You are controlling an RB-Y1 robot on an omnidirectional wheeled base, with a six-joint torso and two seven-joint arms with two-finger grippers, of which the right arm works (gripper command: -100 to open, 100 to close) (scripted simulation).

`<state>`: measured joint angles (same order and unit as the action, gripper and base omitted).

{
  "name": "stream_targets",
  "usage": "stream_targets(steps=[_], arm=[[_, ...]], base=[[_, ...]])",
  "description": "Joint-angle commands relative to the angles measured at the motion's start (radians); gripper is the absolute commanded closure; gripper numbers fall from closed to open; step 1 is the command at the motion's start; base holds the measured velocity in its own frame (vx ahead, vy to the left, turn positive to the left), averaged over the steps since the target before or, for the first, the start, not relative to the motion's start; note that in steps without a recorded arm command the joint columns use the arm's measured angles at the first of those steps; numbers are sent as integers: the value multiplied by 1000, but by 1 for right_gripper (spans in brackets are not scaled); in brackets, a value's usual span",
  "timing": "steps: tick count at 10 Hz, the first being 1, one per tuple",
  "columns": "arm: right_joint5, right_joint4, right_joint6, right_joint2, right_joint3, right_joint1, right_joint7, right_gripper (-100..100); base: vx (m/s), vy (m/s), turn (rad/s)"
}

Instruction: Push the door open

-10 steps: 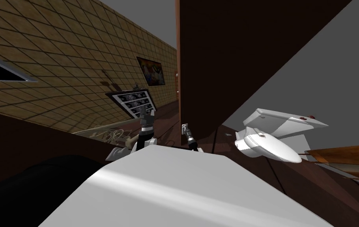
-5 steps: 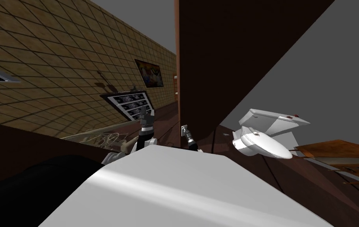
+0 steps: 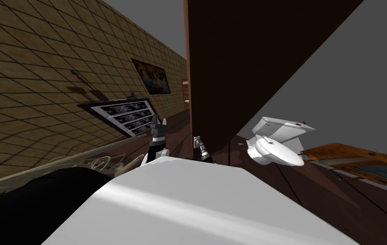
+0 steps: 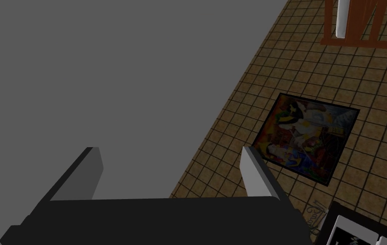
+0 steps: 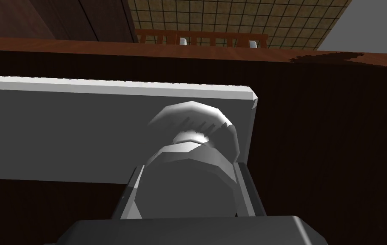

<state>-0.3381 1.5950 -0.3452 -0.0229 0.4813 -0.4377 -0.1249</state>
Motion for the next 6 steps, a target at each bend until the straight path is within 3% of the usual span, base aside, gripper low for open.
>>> stream_targets(steps=[1, 5, 6], arm=[[11, 6, 0, 8, 0, -15, 17, 100], [25, 17, -6, 57, 27, -43, 44, 100], [23, 16, -6, 49, 19, -36, 40, 100]], base=[[190, 117, -210], [144, 153, -206], [37, 68, -57]])
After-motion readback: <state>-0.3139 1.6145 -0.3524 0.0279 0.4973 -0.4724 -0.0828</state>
